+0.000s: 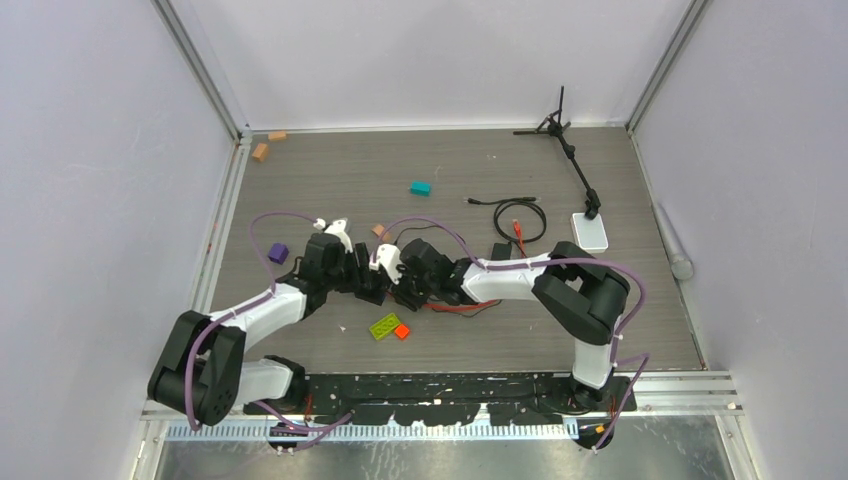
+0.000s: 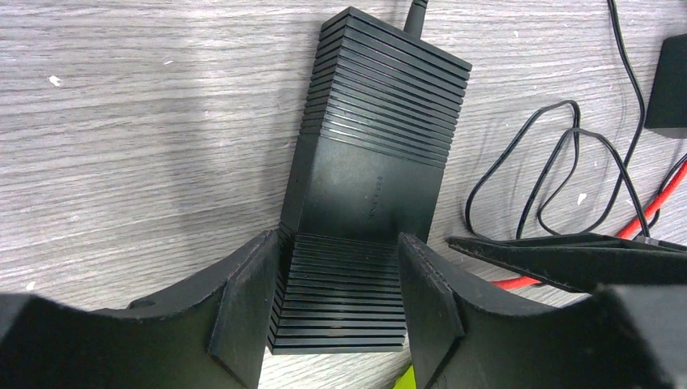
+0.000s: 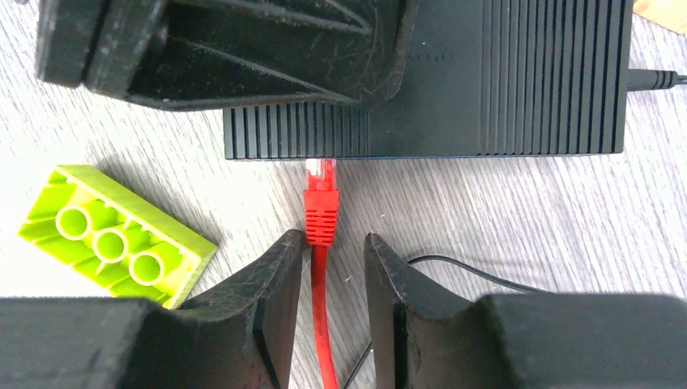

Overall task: Insert the plug into the switch port
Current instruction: Insert the connector into the switch port.

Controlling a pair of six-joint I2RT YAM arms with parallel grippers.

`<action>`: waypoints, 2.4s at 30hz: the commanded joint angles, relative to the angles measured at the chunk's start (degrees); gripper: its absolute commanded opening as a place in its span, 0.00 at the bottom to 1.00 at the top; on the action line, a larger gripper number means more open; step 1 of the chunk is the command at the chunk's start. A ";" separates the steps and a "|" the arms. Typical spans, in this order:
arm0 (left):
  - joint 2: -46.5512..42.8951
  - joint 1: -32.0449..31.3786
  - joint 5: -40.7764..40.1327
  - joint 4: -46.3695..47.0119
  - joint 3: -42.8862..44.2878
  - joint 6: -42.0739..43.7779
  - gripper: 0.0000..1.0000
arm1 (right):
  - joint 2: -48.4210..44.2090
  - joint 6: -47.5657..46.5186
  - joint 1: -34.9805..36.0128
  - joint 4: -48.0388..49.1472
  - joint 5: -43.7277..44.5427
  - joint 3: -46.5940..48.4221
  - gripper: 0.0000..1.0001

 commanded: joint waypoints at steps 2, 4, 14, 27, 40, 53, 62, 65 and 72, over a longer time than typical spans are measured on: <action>0.99 0.27 1.80 3.07 0.63 0.92 0.56 | -2.21 0.15 0.04 -1.38 1.72 -0.60 0.39; 1.00 0.27 2.01 3.24 0.53 0.89 0.56 | -1.41 0.16 0.02 -1.29 1.57 0.19 0.39; 0.48 0.27 3.06 3.61 -0.27 0.42 0.55 | 0.99 0.82 -0.09 0.12 1.45 3.76 0.29; 1.12 0.27 4.09 4.56 -0.53 0.21 0.51 | 0.56 1.38 -0.08 1.62 1.52 2.30 0.01; 6.01 -5.70 7.65 13.73 -5.53 -4.00 0.41 | -1.35 1.19 0.69 2.49 1.26 8.79 0.01; 4.74 -6.94 6.08 14.61 -7.61 -5.58 0.39 | 0.19 3.12 0.20 4.99 6.68 9.56 0.01; -1.25 -6.94 4.36 10.64 -7.92 -5.96 0.39 | 2.17 3.17 -3.36 4.41 9.05 9.33 0.00; -2.04 -6.94 3.82 9.60 -7.65 -5.29 0.39 | 2.18 2.71 -2.95 3.27 5.34 9.59 0.01; 2.25 -6.91 5.21 10.64 -4.56 -2.76 0.41 | 1.88 -1.24 2.63 0.44 3.26 11.60 0.00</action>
